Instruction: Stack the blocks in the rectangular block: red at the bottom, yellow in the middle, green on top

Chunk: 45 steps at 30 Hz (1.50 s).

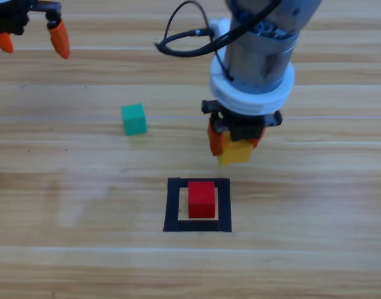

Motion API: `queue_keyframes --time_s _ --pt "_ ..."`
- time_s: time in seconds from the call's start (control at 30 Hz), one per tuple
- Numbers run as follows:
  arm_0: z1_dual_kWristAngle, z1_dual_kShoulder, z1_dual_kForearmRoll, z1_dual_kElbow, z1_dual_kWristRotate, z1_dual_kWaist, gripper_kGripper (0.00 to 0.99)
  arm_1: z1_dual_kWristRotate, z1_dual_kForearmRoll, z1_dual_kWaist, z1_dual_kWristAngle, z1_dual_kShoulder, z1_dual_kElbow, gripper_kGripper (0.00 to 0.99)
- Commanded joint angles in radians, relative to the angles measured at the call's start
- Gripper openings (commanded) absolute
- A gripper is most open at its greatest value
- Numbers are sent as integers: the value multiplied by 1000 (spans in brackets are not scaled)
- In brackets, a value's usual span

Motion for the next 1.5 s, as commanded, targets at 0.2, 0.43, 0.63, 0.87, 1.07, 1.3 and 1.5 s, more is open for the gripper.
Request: queue_keyframes --time_s 0.2,0.43,0.63,0.87,1.07,1.3,1.5 --pt "-25 23 -10 51 27 39 990 69 73 80 17 131 -150 52" --pt "-20 -14 -33 111 33 39 990 96 85 89 20 171 -173 52" --pt "-30 -72 -93 225 24 39 990 110 85 92 24 193 -177 52" --pt "-45 -104 -105 261 20 35 990 128 88 92 49 213 -176 52" --pt "-54 -127 -105 275 18 28 990 142 100 101 53 225 -176 52" --pt "-53 -144 -108 292 10 27 990 147 105 103 49 228 -176 52" --pt "-53 -146 -126 309 1 19 990 147 105 103 53 249 -190 52"
